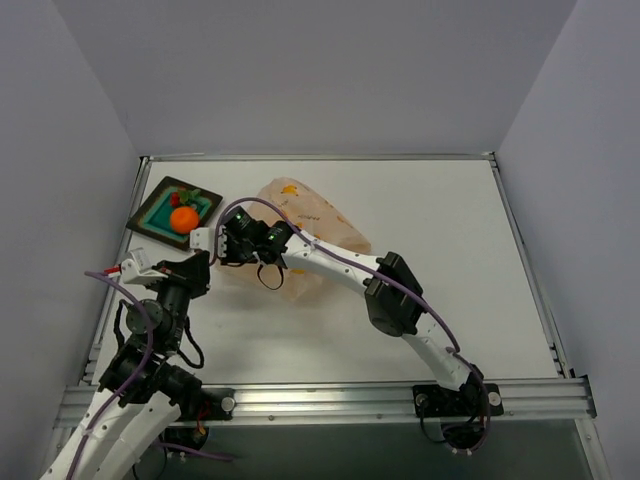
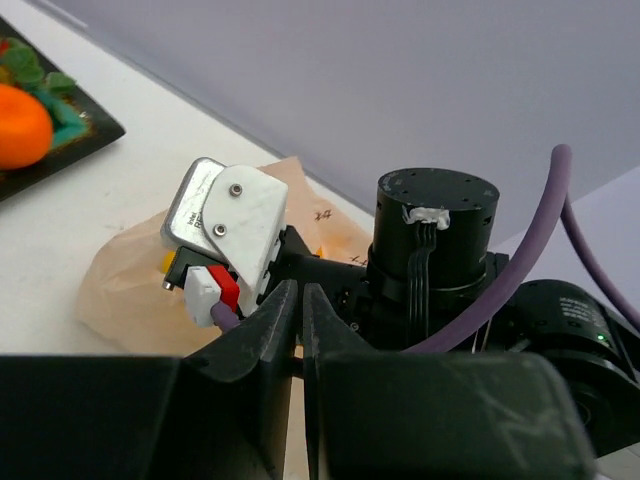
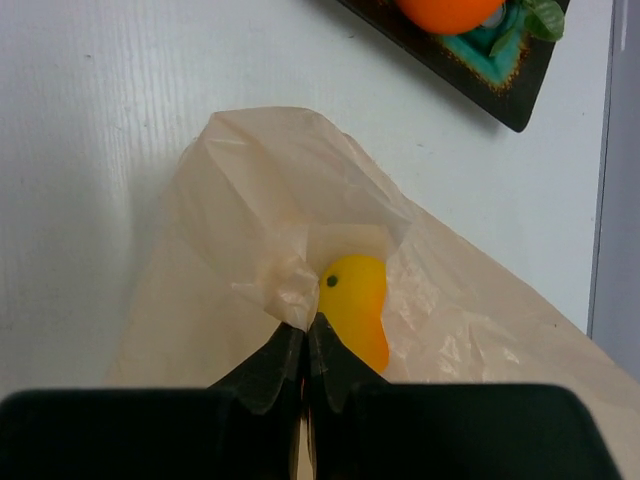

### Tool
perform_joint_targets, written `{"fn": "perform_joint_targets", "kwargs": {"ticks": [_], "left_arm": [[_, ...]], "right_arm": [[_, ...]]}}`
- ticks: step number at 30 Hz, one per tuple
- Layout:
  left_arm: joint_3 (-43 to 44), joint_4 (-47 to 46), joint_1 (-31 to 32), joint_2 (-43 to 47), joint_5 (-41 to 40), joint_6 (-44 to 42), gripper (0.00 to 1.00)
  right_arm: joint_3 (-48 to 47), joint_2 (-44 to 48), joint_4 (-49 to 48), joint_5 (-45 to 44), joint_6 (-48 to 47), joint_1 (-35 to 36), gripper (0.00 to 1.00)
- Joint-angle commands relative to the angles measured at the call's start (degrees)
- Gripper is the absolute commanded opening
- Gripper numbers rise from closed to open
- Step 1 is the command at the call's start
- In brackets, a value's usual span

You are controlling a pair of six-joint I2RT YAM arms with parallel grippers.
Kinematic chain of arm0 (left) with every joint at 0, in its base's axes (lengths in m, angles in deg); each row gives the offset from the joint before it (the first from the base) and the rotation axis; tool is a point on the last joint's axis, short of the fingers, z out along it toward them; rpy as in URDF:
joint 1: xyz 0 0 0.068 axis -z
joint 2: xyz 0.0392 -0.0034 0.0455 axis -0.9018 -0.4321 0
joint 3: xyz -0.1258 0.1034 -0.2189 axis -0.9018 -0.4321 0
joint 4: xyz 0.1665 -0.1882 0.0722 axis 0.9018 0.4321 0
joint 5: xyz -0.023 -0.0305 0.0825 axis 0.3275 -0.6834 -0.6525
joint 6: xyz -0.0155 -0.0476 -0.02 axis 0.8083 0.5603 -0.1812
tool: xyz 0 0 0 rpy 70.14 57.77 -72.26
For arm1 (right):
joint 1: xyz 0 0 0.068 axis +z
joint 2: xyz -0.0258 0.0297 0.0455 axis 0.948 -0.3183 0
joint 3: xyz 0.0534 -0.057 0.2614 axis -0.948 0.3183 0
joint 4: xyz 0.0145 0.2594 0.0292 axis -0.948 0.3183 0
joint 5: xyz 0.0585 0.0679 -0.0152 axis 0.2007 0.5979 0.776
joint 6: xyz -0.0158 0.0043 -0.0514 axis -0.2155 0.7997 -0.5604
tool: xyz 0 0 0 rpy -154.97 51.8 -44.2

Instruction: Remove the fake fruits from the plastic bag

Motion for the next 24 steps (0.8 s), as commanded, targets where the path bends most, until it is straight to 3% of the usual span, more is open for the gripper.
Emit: {"fn": "perform_joint_targets", "kwargs": {"ticks": [1, 5, 8, 11, 12, 13, 16, 18, 24], "left_arm": [[-4.8, -1.1, 1.7, -7.8, 13.4, 1.4, 0.06], [-4.5, -2.2, 4.7, -10.5, 12.0, 1.0, 0.06], [-4.6, 0.3, 8.1, -7.1, 8.0, -0.3, 0.06], [-1.9, 4.7, 9.0, -1.6, 5.0, -2.5, 0.24], [-0.4, 7.5, 9.0, 0.7, 3.5, -3.1, 0.47], [3.2, 8.8, 9.0, 1.4, 2.9, -4.2, 0.59], [11.2, 11.8, 9.0, 1.3, 0.8, -7.3, 0.78], [15.0, 13.6, 9.0, -0.6, 0.4, -8.2, 0.78], [21.8, 19.6, 9.0, 1.7, 0.2, -9.7, 0.64]], "right_arm": [[-0.9, 11.7, -15.1, 7.3, 12.5, 0.9, 0.0], [2.6, 15.6, -20.2, 10.1, 16.2, -0.5, 0.0], [3.4, 17.0, -20.6, 12.3, 17.1, -0.8, 0.0], [6.4, 17.5, -20.7, 12.4, 16.7, 0.0, 0.0], [8.5, 17.5, -20.9, 12.4, 16.6, 0.2, 0.0], [9.5, 17.6, -21.8, 12.3, 16.8, 0.5, 0.0], [12.9, 17.8, -23.5, 10.9, 17.2, 1.9, 0.0], [13.7, 17.5, -23.7, 10.1, 17.6, 2.8, 0.0], [13.9, 18.4, -24.5, 7.9, 19.0, 2.2, 0.0]]}}
